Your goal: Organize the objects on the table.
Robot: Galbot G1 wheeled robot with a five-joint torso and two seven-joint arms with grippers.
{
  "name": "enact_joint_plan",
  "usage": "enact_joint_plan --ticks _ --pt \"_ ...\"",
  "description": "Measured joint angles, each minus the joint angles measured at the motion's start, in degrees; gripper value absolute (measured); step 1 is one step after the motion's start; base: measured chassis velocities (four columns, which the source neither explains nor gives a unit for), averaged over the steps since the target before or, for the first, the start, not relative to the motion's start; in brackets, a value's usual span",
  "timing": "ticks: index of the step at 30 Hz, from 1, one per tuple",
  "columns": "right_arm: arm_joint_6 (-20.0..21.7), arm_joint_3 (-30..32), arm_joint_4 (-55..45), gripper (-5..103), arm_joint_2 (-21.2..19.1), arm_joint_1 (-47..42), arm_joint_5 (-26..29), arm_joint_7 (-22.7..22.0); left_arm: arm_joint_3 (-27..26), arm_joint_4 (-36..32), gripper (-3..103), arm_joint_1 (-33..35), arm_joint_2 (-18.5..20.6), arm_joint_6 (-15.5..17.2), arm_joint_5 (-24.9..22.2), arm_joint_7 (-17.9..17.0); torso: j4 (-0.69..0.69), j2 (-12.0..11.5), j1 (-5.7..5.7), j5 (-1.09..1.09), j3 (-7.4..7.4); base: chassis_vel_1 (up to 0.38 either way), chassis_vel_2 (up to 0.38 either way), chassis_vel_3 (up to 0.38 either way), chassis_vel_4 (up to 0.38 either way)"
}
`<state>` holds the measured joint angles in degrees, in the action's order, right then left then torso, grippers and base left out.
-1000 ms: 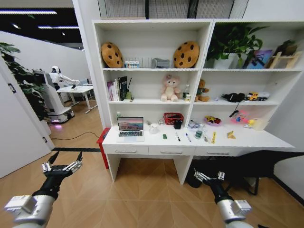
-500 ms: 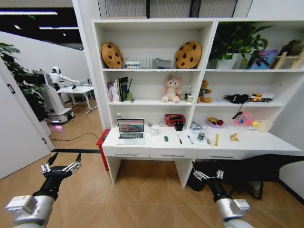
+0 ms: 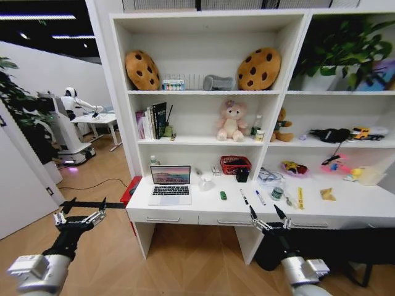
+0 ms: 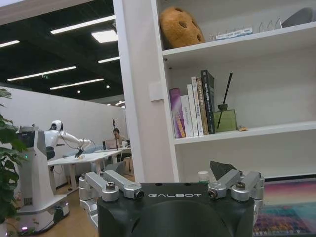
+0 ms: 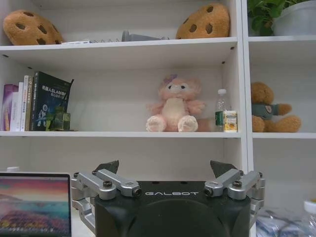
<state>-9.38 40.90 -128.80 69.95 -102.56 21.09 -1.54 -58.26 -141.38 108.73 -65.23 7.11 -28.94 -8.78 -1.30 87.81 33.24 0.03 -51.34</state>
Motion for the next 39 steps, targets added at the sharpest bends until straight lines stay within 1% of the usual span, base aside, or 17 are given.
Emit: enact_joint_plan --ticks 11,12,15,19,21,22,23,24,25,27,28,31,32,35,37,38,39 --pt "-2.53 0.99 -3.6 100 0.54 -2.12 -1.83 2.11 -0.48 -0.3 97 0.05 0.12 0.0 -0.34 0.11 0.03 -0.04 0.09 -0.02 -0.03 -0.282 0.308 0.232 -0.259" --pt "-2.71 1.35 -4.42 100 0.82 -2.9 -2.18 2.48 -0.91 -0.41 100 0.02 0.43 0.05 -0.67 0.11 0.01 -0.03 0.07 -0.02 -0.02 -0.08 0.112 0.057 -0.025" --pt "-2.8 2.14 -5.59 100 1.15 -4.04 -2.54 2.52 -1.51 -0.51 97 -0.24 2.34 0.46 -1.49 0.23 0.0 -0.02 0.01 -0.03 -0.01 -0.053 0.022 0.003 -0.017" --pt "-2.82 3.64 -4.77 100 0.72 -3.77 -2.95 2.17 -1.27 0.43 98 -0.64 5.02 0.75 -1.53 1.17 0.02 0.05 -0.09 -0.03 0.02 0.073 -0.051 -0.064 0.048" --pt "-2.22 4.91 -2.71 100 -0.41 -2.72 -2.4 0.47 -0.51 3.0 98 -1.45 10.29 1.03 -1.53 2.32 0.02 0.05 -0.09 -0.02 0.02 0.077 -0.06 -0.074 0.067" --pt "-2.22 4.91 -2.71 100 -0.41 -2.72 -2.4 0.47 -0.51 3.0 98 -1.45 10.29 1.03 -1.53 2.32 0.02 0.05 -0.09 -0.02 0.02 0.051 -0.054 -0.074 0.067" --pt "-1.82 5.17 -2.07 100 -0.73 -2.41 -2.01 -0.08 -0.42 3.93 98 -1.85 12.41 1.12 -1.65 2.54 0.02 0.05 -0.09 -0.03 0.02 0.051 -0.054 -0.009 0.054" --pt "-1.38 5.48 -1.17 100 -1.11 -1.99 -1.67 -0.63 -0.37 5.97 98 -2.85 16.7 1.24 -2.1 2.83 0.02 0.04 -0.07 -0.04 0.01 0.0 0.0 0.0 0.0" --pt "-1.38 5.48 -1.17 100 -1.11 -1.99 -1.67 -0.63 -0.37 5.97 98 -2.85 16.7 1.24 -2.1 2.83 0.02 0.04 -0.07 -0.04 0.01 0.0 0.0 0.0 0.0" --pt "-1.2 5.6 -0.02 100 -1.25 -1.67 -1.72 -0.83 -0.27 10.1 98 -5.3 24.32 1.3 -3.3 3.78 0.01 0.0 0.01 -0.03 -0.02 0.0 0.0 0.0 0.0" --pt "-1.2 5.6 -0.02 100 -1.25 -1.67 -1.72 -0.83 -0.27 10.1 98 -5.3 24.32 1.3 -3.3 3.78 0.01 0.0 0.01 -0.03 -0.02 0.0 0.0 0.0 0.0" --pt "-1.19 5.2 0.77 100 -0.51 -1.53 -2.38 -0.84 0.61 15.35 98 -9.0 30.56 1.51 -4.53 5.77 0.0 -0.01 0.03 -0.03 -0.02 -0.022 0.007 0.014 -0.037" --pt "-1.36 4.84 1.25 100 0.03 -1.36 -2.66 -0.8 2.61 18.64 97 -12.14 33.5 1.58 -4.92 6.73 0.01 -0.01 0.03 -0.04 -0.02 0.0 0.0 0.0 0.0" --pt "-1.48 4.72 1.51 100 0.29 -1.31 -2.8 -0.77 4.2 20.52 97 -14.29 35.05 1.62 -4.95 6.88 0.02 -0.01 0.03 -0.04 -0.02 0.0 0.0 0.0 0.0" --pt "-1.53 4.42 2.25 100 0.53 -1.14 -3.02 -0.66 10.75 25.85 88 -21.84 39.74 1.65 -4.5 8.18 0.0 -0.01 0.02 -0.04 -0.02 0.0 0.0 0.0 0.0" --pt "-1.53 4.4 2.5 100 0.46 -0.96 -3.07 -0.66 13.22 27.33 82 -24.34 41.11 1.65 -4.39 8.75 0.01 0.0 0.01 -0.03 -0.01 0.0 0.0 0.0 0.0" --pt "-1.53 4.4 2.5 100 0.46 -0.96 -3.07 -0.66 13.22 27.33 82 -24.34 41.11 1.65 -4.39 8.75 0.01 0.0 0.01 -0.03 -0.01 0.0 0.0 0.0 0.0"
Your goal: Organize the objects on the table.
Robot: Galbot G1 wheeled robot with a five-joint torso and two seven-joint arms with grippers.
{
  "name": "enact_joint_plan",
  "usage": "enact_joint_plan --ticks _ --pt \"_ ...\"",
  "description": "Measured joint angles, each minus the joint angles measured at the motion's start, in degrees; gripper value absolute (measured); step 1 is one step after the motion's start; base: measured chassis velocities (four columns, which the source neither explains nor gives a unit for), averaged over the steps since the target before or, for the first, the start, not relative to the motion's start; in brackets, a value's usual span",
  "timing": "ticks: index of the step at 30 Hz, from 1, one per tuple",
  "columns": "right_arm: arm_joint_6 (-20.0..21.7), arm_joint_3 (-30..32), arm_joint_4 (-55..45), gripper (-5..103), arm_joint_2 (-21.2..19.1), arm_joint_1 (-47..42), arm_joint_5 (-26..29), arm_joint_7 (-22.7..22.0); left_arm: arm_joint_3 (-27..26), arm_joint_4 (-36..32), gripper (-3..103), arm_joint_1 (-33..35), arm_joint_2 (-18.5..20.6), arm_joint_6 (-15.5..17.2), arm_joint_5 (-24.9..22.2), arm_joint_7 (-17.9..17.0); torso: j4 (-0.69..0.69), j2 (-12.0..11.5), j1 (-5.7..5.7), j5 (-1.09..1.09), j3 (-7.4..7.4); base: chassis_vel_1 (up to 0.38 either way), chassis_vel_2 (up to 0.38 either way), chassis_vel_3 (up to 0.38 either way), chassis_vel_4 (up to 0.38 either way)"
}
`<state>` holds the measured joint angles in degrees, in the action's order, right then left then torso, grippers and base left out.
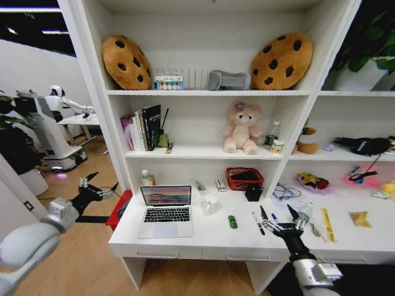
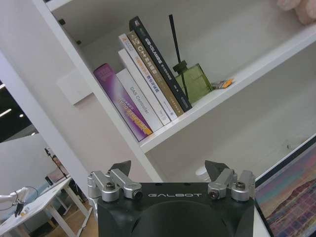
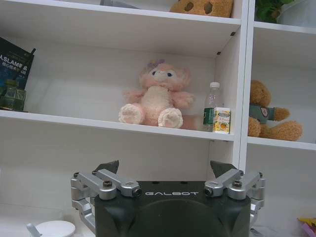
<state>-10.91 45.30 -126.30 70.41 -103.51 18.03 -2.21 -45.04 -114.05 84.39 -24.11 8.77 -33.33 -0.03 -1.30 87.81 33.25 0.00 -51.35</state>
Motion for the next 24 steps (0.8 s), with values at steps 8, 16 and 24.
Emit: enact_joint_plan --ticks 8,16,24 --pt "0.4 0.42 1.42 100 -0.52 1.4 0.08 -0.14 21.96 7.37 60 -21.53 2.82 0.02 0.33 2.37 0.0 0.0 0.0 0.0 0.0 0.0 0.0 0.0 0.0" --pt "0.27 1.44 2.15 100 0.22 1.02 0.04 -0.22 44.98 11.72 28 -43.77 -1.0 0.94 0.98 3.37 -0.01 0.0 -0.01 0.01 0.0 0.0 0.0 0.0 0.0" --pt "-0.38 2.33 2.4 100 1.07 0.63 0.05 -0.25 55.54 14.03 7 -53.91 -4.39 1.43 1.35 4.16 0.0 0.0 -0.01 0.0 0.0 0.0 0.0 0.0 0.0"
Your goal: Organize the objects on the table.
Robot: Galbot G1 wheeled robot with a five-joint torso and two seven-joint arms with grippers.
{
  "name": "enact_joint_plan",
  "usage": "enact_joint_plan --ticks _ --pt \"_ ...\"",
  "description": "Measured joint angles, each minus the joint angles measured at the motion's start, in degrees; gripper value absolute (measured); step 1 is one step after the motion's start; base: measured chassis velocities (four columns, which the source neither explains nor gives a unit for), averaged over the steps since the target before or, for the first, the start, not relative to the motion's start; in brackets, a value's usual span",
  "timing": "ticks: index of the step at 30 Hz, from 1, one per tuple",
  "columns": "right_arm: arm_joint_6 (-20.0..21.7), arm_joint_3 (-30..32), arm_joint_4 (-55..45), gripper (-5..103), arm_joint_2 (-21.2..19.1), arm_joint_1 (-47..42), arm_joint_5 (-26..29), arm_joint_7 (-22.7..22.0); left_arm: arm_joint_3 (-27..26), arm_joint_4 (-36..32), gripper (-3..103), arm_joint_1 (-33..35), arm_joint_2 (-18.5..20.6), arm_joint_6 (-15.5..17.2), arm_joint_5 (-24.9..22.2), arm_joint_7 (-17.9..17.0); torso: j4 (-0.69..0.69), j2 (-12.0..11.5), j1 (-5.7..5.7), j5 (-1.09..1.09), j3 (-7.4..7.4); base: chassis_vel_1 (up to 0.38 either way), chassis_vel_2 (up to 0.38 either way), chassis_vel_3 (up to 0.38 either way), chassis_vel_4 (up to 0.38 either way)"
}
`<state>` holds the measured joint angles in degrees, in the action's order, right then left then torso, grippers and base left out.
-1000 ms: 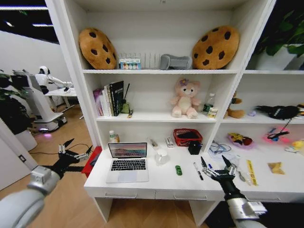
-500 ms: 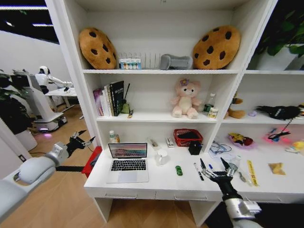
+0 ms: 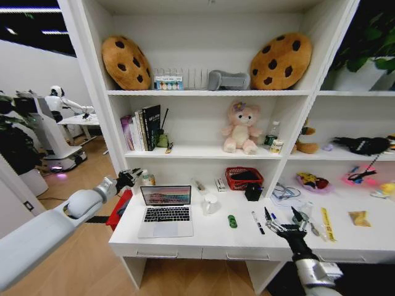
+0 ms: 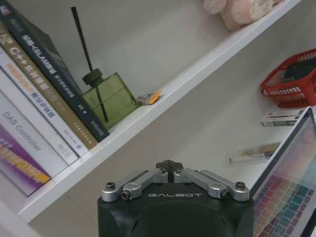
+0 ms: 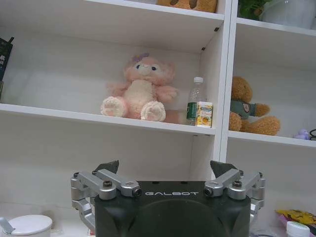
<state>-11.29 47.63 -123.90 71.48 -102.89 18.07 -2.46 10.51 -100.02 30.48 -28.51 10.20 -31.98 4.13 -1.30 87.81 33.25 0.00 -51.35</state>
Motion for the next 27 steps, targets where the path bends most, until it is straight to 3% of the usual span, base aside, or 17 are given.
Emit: enact_joint_plan --ticks 3,6,8,12,18,20,27 --pt "-0.65 0.62 0.15 100 0.67 -0.46 0.01 0.0 6.84 2.18 0 -6.58 -2.01 0.06 0.25 1.39 0.0 0.0 0.0 0.0 0.0 0.0 0.0 0.0 0.0" --pt "-0.84 0.84 0.25 100 0.76 -0.57 0.01 0.0 8.64 2.92 0 -8.58 -2.56 -0.04 0.53 1.91 0.0 0.0 0.0 0.01 0.0 0.0 0.0 0.0 0.0" --pt "-1.6 1.42 0.93 100 1.24 -0.72 0.06 0.05 15.99 5.89 0 -15.18 -4.28 -1.5 1.62 3.81 -0.01 0.0 0.0 0.01 0.0 0.0 0.0 0.0 0.0" --pt "-2.31 1.91 1.66 100 1.67 -1.01 0.5 0.11 21.14 8.52 0 -19.64 -6.2 -2.88 3.11 6.71 0.0 0.0 0.0 0.01 0.0 0.0 0.0 0.0 0.0" --pt "-3.21 2.77 2.95 100 1.69 -1.23 1.5 0.32 25.71 10.93 0 -23.66 -8.0 -4.73 4.65 12.04 0.0 0.01 0.0 0.0 0.0 0.0 0.0 0.0 0.0" --pt "-3.57 3.18 3.82 100 1.75 -1.17 2.26 0.39 28.09 12.6 0 -26.19 -8.95 -6.21 6.32 15.32 0.0 0.01 0.0 0.0 0.0 0.0 0.0 0.0 0.0" --pt "-4.06 3.54 4.77 100 1.71 -1.07 2.98 0.5 31.13 15.09 0 -30.01 -9.86 -7.78 7.08 19.18 0.0 0.0 0.0 0.0 0.0 0.0 0.0 0.0 0.0"
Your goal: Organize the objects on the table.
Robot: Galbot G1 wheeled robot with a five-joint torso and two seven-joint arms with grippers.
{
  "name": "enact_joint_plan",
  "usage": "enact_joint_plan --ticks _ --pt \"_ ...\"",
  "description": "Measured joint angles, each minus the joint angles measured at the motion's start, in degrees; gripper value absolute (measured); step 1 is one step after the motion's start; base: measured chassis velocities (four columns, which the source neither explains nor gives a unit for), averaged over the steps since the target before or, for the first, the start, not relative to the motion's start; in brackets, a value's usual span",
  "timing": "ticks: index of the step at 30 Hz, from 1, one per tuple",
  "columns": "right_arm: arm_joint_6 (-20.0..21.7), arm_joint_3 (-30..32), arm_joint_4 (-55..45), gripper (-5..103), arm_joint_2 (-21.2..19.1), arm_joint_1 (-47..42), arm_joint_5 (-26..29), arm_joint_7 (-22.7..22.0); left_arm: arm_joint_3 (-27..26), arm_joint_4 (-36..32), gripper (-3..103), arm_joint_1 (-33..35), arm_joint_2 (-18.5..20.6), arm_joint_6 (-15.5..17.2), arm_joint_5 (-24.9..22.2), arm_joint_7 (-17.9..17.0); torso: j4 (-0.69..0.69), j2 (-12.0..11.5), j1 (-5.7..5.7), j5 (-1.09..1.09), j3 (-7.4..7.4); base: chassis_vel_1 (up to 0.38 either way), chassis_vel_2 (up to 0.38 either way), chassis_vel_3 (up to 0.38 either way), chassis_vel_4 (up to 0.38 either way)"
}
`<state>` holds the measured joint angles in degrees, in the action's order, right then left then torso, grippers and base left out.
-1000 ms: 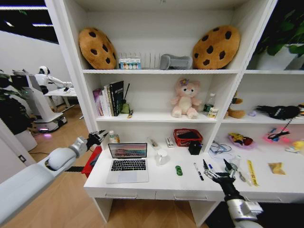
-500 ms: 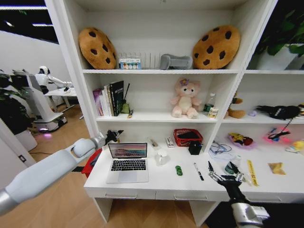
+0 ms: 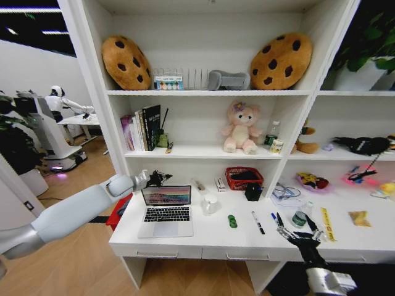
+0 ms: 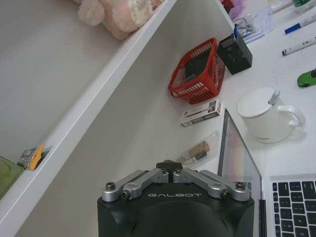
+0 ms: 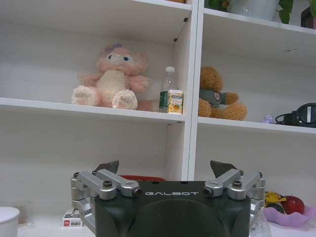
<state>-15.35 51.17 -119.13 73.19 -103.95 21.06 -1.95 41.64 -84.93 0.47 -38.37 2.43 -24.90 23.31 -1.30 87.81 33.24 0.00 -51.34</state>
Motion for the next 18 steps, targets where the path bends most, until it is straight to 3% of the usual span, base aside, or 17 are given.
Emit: enact_joint_plan --ticks 4,6,10,18 --pt "-0.17 0.35 0.49 100 -0.19 0.09 0.51 0.01 0.99 2.65 0 -2.29 -0.48 -2.37 1.47 3.53 0.0 0.0 0.0 0.0 0.0 0.0 0.0 0.0 0.0" --pt "-0.35 0.56 0.83 100 -0.38 0.11 0.71 0.04 1.73 4.22 0 -4.28 -0.47 -4.88 4.63 7.6 0.0 0.0 0.0 0.0 0.0 0.0 0.0 0.0 0.0" --pt "-0.43 0.67 0.98 100 -0.29 0.21 0.8 0.05 2.11 5.37 0 -5.37 -0.48 -6.84 7.44 11.13 0.0 0.0 0.0 0.0 0.0 0.0 0.0 0.0 0.0" --pt "-0.61 0.85 0.98 100 -0.06 0.16 0.8 0.05 2.14 5.92 0 -5.45 -0.62 -8.71 9.69 15.02 0.0 0.0 0.0 0.0 0.0 0.0 0.0 0.0 0.0"
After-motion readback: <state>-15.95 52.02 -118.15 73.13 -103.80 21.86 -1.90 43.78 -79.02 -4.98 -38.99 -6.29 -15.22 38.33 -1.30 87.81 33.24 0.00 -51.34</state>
